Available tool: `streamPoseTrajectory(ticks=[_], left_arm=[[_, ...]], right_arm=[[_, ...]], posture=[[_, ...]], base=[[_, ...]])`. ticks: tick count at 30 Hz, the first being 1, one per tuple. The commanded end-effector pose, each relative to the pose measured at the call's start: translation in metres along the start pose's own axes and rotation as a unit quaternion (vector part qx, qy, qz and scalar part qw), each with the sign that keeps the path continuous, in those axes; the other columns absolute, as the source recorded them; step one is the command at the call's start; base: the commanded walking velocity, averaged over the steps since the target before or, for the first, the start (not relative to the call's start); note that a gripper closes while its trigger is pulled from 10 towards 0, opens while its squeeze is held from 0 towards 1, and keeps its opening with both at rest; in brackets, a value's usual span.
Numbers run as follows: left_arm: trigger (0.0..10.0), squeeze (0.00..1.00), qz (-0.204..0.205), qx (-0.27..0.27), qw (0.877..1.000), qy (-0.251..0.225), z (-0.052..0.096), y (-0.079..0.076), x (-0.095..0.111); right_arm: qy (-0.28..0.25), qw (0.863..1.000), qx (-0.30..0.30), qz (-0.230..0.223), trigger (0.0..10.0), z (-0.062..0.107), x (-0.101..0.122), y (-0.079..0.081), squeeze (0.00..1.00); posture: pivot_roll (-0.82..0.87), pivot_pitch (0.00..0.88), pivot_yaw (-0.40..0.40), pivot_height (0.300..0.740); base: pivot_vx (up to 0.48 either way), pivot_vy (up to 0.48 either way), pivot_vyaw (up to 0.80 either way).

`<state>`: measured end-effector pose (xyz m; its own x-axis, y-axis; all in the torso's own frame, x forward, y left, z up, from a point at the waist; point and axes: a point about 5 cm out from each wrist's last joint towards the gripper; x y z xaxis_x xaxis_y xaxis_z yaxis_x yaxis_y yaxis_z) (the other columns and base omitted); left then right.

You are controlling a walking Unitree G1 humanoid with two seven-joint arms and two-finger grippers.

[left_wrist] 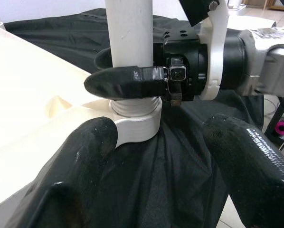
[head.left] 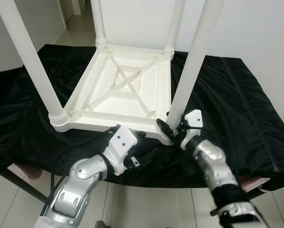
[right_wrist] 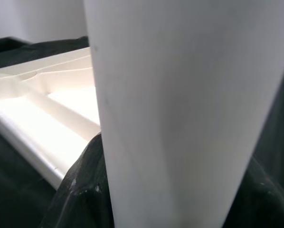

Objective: Building children table

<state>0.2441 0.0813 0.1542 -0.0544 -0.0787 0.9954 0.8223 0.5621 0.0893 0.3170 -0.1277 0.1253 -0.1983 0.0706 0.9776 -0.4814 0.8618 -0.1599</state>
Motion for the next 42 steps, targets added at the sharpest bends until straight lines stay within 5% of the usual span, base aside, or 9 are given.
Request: streamPoseTrajectory(ticks=[1, 7, 16, 17, 24, 25, 32, 41, 42], left_arm=[[10.0, 0.00, -0.005, 0.020, 1.000, -0.001, 0.000, 0.000, 0.000], [10.0, 0.00, -0.005, 0.021, 1.000, -0.002, 0.001, -0.001, 0.000], [10.0, 0.00, -0.008, 0.020, 1.000, -0.001, 0.002, 0.000, 0.001], [10.0, 0.00, -0.008, 0.019, 1.000, -0.001, 0.002, -0.001, 0.001], [10.0, 0.00, -0.005, 0.022, 1.000, -0.001, 0.003, 0.000, 0.002], [10.0, 0.00, -0.002, 0.023, 1.000, -0.002, 0.004, 0.000, 0.002], [10.0, 0.00, -0.006, 0.010, 1.000, -0.003, 0.002, 0.000, 0.004], [10.0, 0.00, -0.009, 0.003, 1.000, -0.002, 0.001, 0.002, 0.007], [10.0, 0.00, -0.010, 0.002, 1.000, -0.002, 0.001, 0.002, 0.007]], right_arm=[[0.026, 0.999, -0.027, -0.008, 10.0, 0.005, -0.009, 0.008, 0.00], [0.080, 0.975, -0.204, -0.022, 10.0, 0.011, -0.021, 0.026, 0.00], [0.069, 0.977, -0.197, -0.048, 10.0, 0.008, -0.016, 0.042, 0.00], [0.055, 0.979, -0.186, -0.056, 10.0, 0.009, -0.012, 0.040, 1.00], [0.014, 0.991, -0.120, -0.061, 10.0, 0.013, 0.000, 0.031, 1.00], [0.010, 0.995, -0.083, -0.051, 10.0, 0.016, 0.002, 0.026, 0.00], [0.008, 0.997, 0.075, 0.010, 10.0, 0.016, 0.007, -0.007, 0.00], [0.034, 0.987, 0.153, 0.048, 9.5, 0.000, 0.008, -0.022, 0.00], [0.042, 0.983, 0.171, 0.049, 1.3, -0.002, 0.007, -0.023, 0.00]], posture=[[-0.09, 0.024, -0.018, 0.740], [-0.09, 0.027, -0.025, 0.740], [-0.08, 0.029, -0.020, 0.740], [-0.08, 0.036, -0.016, 0.740], [-0.09, 0.042, -0.012, 0.740], [-0.09, 0.047, -0.004, 0.740], [-0.11, 0.049, 0.026, 0.740], [-0.11, 0.051, 0.039, 0.740], [-0.11, 0.052, 0.040, 0.740]], base=[[0.000, 0.000, 0.00], [0.000, 0.000, 0.00], [0.000, 0.000, 0.00], [0.000, 0.000, 0.00], [0.000, 0.000, 0.00], [0.000, 0.000, 0.00], [0.000, 0.000, 0.00], [0.000, 0.000, 0.00], [0.000, 0.000, 0.00]])
Point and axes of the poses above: a point about 5 cm out from each wrist's last joint towards the gripper, its own z axis pointing back from the gripper into the wrist, its own x axis along the axis of the wrist's last joint, y = z × x, and after that the axes turned 5 degrees about z, right-handed
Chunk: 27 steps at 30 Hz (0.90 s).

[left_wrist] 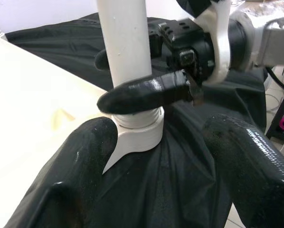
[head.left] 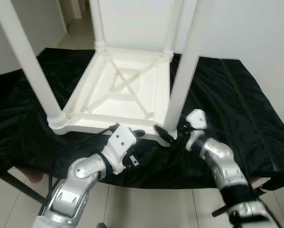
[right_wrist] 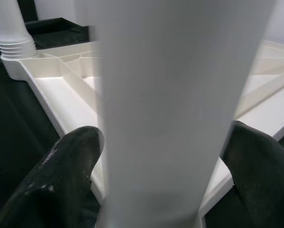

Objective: Building children table

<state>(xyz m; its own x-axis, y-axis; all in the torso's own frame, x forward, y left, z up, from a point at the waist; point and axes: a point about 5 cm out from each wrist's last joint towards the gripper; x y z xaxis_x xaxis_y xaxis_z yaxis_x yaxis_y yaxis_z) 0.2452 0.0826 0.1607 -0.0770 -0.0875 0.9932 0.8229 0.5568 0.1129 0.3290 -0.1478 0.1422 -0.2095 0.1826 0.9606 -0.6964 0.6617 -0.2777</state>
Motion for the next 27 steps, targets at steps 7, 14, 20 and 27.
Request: streamPoseTrajectory(ticks=[7, 14, 20, 27], left_arm=[[10.0, 0.00, 0.002, 0.004, 1.000, 0.001, 0.0009, -0.0006, 0.0022], [10.0, 0.00, 0.001, 0.000, 1.000, 0.002, 0.0012, -0.0006, 0.0026], [10.0, 0.00, 0.001, -0.003, 1.000, 0.003, 0.0006, 0.0003, 0.0031], [10.0, 0.00, 0.002, -0.008, 1.000, 0.004, -0.0013, -0.0013, 0.0027]], right_arm=[[0.021, 0.998, 0.054, -0.009, 0.0, 0.0018, -0.0105, 0.0039, 0.00], [0.018, 0.998, 0.051, -0.020, 10.0, 0.0038, -0.0137, 0.0030, 0.00], [0.002, 0.999, 0.016, -0.040, 10.0, 0.0038, -0.0117, 0.0020, 0.00], [0.012, 0.996, -0.076, -0.038, 10.0, 0.0012, -0.0062, 0.0101, 0.00]], posture=[[-0.10, 0.055, 0.046, 0.740], [-0.11, 0.060, 0.054, 0.740], [-0.12, 0.064, 0.060, 0.740], [-0.13, 0.069, 0.057, 0.740]], base=[[0.000, 0.000, 0.00], [0.000, 0.000, 0.00], [0.000, 0.000, 0.00], [0.000, 0.000, 0.00]])
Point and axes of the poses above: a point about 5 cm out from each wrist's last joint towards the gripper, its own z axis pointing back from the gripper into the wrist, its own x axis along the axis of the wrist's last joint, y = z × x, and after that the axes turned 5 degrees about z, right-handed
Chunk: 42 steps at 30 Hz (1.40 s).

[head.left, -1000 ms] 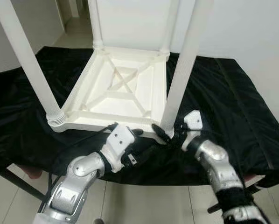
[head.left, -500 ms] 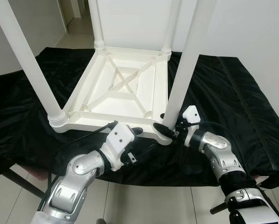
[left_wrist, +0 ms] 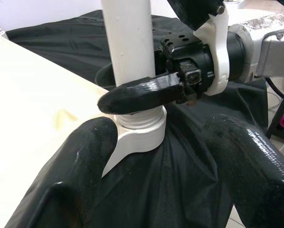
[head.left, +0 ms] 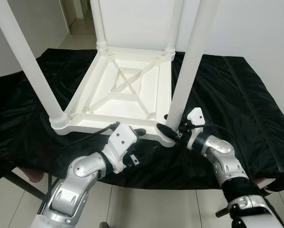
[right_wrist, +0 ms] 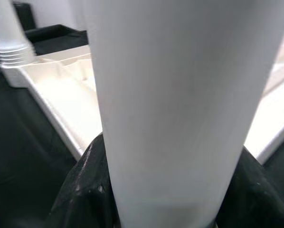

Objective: Building children table

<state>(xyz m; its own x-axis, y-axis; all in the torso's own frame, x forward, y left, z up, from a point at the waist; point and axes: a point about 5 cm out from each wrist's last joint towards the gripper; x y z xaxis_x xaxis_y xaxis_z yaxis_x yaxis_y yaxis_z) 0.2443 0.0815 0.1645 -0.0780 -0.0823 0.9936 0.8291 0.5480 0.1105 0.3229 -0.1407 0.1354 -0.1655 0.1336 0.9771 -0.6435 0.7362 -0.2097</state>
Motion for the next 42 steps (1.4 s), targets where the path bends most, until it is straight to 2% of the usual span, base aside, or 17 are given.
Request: streamPoseTrajectory(ticks=[1, 4, 6, 7, 8, 10, 13, 18, 25, 26, 30, 34, 35, 36, 38, 39, 42], left_arm=[[10.0, 0.00, 0.002, -0.003, 1.000, 0.006, -0.001, -0.001, -0.001], [10.0, 0.00, 0.002, -0.004, 1.000, 0.006, -0.001, -0.001, -0.001], [10.0, 0.00, 0.002, -0.002, 1.000, 0.006, -0.001, -0.001, -0.001], [10.0, 0.00, 0.002, -0.002, 1.000, 0.006, -0.001, -0.001, -0.001], [10.0, 0.00, 0.003, -0.001, 1.000, 0.006, -0.001, -0.001, -0.001], [10.0, 0.00, 0.003, 0.000, 1.000, 0.005, -0.001, -0.001, -0.002], [10.0, 0.00, 0.005, 0.003, 1.000, 0.005, 0.000, -0.003, -0.002], [10.0, 0.00, 0.006, 0.005, 1.000, 0.005, 0.001, -0.003, -0.002], [10.0, 0.00, 0.008, 0.003, 1.000, 0.006, 0.001, -0.005, -0.002], [10.0, 0.00, 0.008, 0.002, 1.000, 0.006, 0.001, -0.005, -0.002], [10.0, 0.00, 0.008, 0.003, 1.000, 0.006, 0.002, -0.004, -0.001], [10.0, 0.00, 0.007, 0.003, 1.000, 0.007, 0.002, -0.004, -0.002], [10.0, 0.00, 0.006, 0.003, 1.000, 0.007, 0.001, -0.003, -0.002], [10.0, 0.00, 0.005, 0.003, 1.000, 0.007, 0.002, -0.003, -0.001], [10.0, 0.00, 0.005, 0.003, 1.000, 0.007, 0.002, -0.003, -0.001], [10.0, 0.00, 0.005, 0.003, 1.000, 0.006, 0.002, -0.003, 0.000], [10.0, 0.00, 0.001, 0.000, 1.000, 0.007, 0.001, -0.001, 0.001]], right_arm=[[0.011, 0.999, -0.050, -0.006, 10.0, 0.002, -0.001, 0.002, 0.00], [0.005, 0.996, -0.085, -0.011, 10.0, 0.002, 0.001, 0.012, 0.00], [0.008, 0.989, -0.149, -0.018, 10.0, 0.003, 0.000, 0.021, 0.00], [0.008, 0.989, -0.149, -0.018, 10.0, 0.003, 0.000, 0.021, 0.00], [0.016, 0.980, -0.199, -0.020, 10.0, 0.004, -0.003, 0.030, 0.00], [0.021, 0.973, -0.227, -0.027, 10.0, 0.004, -0.005, 0.037, 0.00], [0.025, 0.956, -0.291, -0.040, 10.0, 0.002, -0.007, 0.048, 0.00], [0.020, 0.945, -0.322, -0.047, 10.0, -0.003, -0.001, 0.053, 0.00], [-0.006, 0.949, -0.311, -0.056, 10.0, -0.002, 0.009, 0.053, 0.00], [-0.013, 0.952, -0.301, -0.060, 10.0, -0.001, 0.009, 0.053, 1.00], [-0.026, 0.955, -0.287, -0.063, 10.0, 0.001, 0.013, 0.056, 1.00], [-0.037, 0.971, -0.230, -0.060, 10.0, 0.003, 0.014, 0.055, 1.00], [-0.040, 0.975, -0.210, -0.057, 10.0, 0.004, 0.015, 0.054, 0.33], [-0.041, 0.981, -0.179, -0.058, 10.0, 0.006, 0.015, 0.050, 0.00], [-0.041, 0.981, -0.179, -0.058, 10.0, 0.006, 0.015, 0.050, 0.00], [-0.043, 0.985, -0.159, -0.059, 10.0, 0.008, 0.015, 0.047, 0.00], [-0.035, 0.997, -0.065, -0.017, 10.0, 0.014, 0.014, 0.031, 0.00]], posture=[[-0.13, 0.068, 0.056, 0.740], [-0.13, 0.070, 0.053, 0.740], [-0.13, 0.072, 0.045, 0.740], [-0.13, 0.072, 0.045, 0.740], [-0.13, 0.073, 0.041, 0.740], [-0.12, 0.076, 0.036, 0.740], [-0.12, 0.078, 0.033, 0.740], [-0.11, 0.081, 0.030, 0.740], [-0.11, 0.086, 0.032, 0.740], [-0.11, 0.087, 0.032, 0.740], [-0.11, 0.088, 0.032, 0.740], [-0.11, 0.084, 0.035, 0.740], [-0.11, 0.082, 0.037, 0.740], [-0.11, 0.085, 0.041, 0.740], [-0.11, 0.085, 0.041, 0.740], [-0.11, 0.086, 0.042, 0.740], [-0.12, 0.080, 0.049, 0.740]], base=[[0.000, 0.000, 0.00], [0.000, 0.000, 0.00], [0.000, 0.000, 0.00], [0.000, 0.000, 0.00], [0.000, 0.000, 0.00], [0.000, 0.000, 0.00], [0.000, 0.000, 0.00], [0.000, 0.000, 0.00], [0.000, 0.000, 0.00], [0.000, 0.000, 0.00], [0.000, 0.000, 0.00], [0.000, 0.000, 0.00], [0.000, 0.000, 0.00], [0.000, 0.000, 0.00], [0.000, 0.000, 0.00], [0.000, 0.000, 0.00], [0.000, 0.000, 0.00]])
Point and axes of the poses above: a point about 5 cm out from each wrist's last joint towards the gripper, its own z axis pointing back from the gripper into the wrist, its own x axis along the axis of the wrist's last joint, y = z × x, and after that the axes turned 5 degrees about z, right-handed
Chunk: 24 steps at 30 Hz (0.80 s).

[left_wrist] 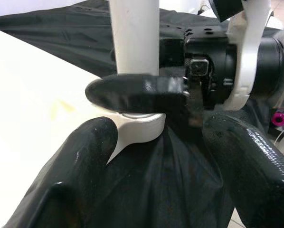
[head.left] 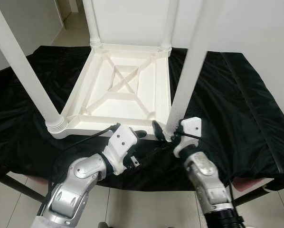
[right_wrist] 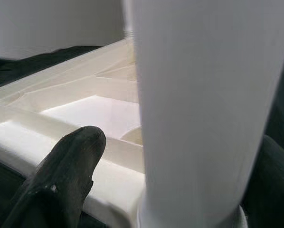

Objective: Building children table

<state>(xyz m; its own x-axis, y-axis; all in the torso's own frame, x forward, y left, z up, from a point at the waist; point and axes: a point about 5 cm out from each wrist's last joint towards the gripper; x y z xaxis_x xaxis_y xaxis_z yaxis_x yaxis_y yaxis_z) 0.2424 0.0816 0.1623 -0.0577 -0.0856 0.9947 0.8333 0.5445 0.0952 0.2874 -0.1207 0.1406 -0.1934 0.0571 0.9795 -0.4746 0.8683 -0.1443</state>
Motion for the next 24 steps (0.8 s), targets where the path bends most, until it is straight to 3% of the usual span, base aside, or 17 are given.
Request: streamPoseTrajectory(ticks=[1, 3, 7, 14, 20, 21, 22, 23, 24], left_arm=[[10.0, 0.00, -0.007, 0.003, 1.000, 0.000, 0.000, 0.001, 0.003], [10.0, 0.00, -0.009, -0.002, 1.000, 0.003, -0.001, 0.001, 0.003], [10.0, 0.00, -0.007, -0.009, 1.000, 0.006, -0.001, 0.000, 0.002], [10.0, 0.00, -0.010, -0.009, 1.000, 0.013, 0.002, 0.002, 0.003], [10.0, 0.00, -0.009, -0.007, 1.000, 0.016, 0.004, 0.003, 0.003], [10.0, 0.00, -0.009, -0.006, 1.000, 0.016, 0.005, 0.002, 0.003], [10.0, 0.00, -0.009, -0.005, 1.000, 0.017, 0.005, 0.002, 0.003], [10.0, 0.00, -0.009, -0.004, 1.000, 0.017, 0.005, 0.002, 0.003], [10.0, 0.00, -0.008, -0.003, 1.000, 0.017, 0.006, 0.002, 0.003]], right_arm=[[-0.001, 0.999, 0.045, 0.005, 10.0, -0.001, 0.001, -0.005, 0.00], [0.016, 0.994, 0.107, 0.030, 10.0, -0.002, -0.002, -0.023, 0.00], [0.037, 0.987, 0.148, 0.046, 10.0, -0.005, -0.005, -0.034, 0.00], [0.083, 0.966, 0.237, 0.062, 10.0, -0.014, -0.019, -0.033, 0.00], [0.081, 0.962, 0.255, 0.062, 10.0, -0.019, -0.020, -0.031, 0.00], [0.076, 0.961, 0.259, 0.058, 3.8, -0.022, -0.020, -0.032, 0.00], [0.074, 0.960, 0.263, 0.057, 1.8, -0.024, -0.019, -0.033, 0.00], [0.071, 0.959, 0.267, 0.058, 0.4, -0.026, -0.019, -0.035, 0.00], [0.070, 0.958, 0.271, 0.058, 0.0, -0.027, -0.019, -0.036, 0.00]], posture=[[-0.12, 0.080, 0.049, 0.740], [-0.12, 0.074, 0.055, 0.740], [-0.12, 0.078, 0.055, 0.740], [-0.10, 0.088, 0.059, 0.740], [-0.09, 0.091, 0.056, 0.740], [-0.08, 0.094, 0.052, 0.740], [-0.08, 0.096, 0.052, 0.740], [-0.08, 0.096, 0.051, 0.740], [-0.08, 0.096, 0.051, 0.740]], base=[[0.000, 0.000, 0.00], [0.000, 0.000, 0.00], [0.000, 0.000, 0.00], [0.000, 0.000, 0.00], [0.000, 0.000, 0.00], [0.000, 0.000, 0.00], [0.000, 0.000, 0.00], [0.000, 0.000, 0.00], [0.000, 0.000, 0.00]])
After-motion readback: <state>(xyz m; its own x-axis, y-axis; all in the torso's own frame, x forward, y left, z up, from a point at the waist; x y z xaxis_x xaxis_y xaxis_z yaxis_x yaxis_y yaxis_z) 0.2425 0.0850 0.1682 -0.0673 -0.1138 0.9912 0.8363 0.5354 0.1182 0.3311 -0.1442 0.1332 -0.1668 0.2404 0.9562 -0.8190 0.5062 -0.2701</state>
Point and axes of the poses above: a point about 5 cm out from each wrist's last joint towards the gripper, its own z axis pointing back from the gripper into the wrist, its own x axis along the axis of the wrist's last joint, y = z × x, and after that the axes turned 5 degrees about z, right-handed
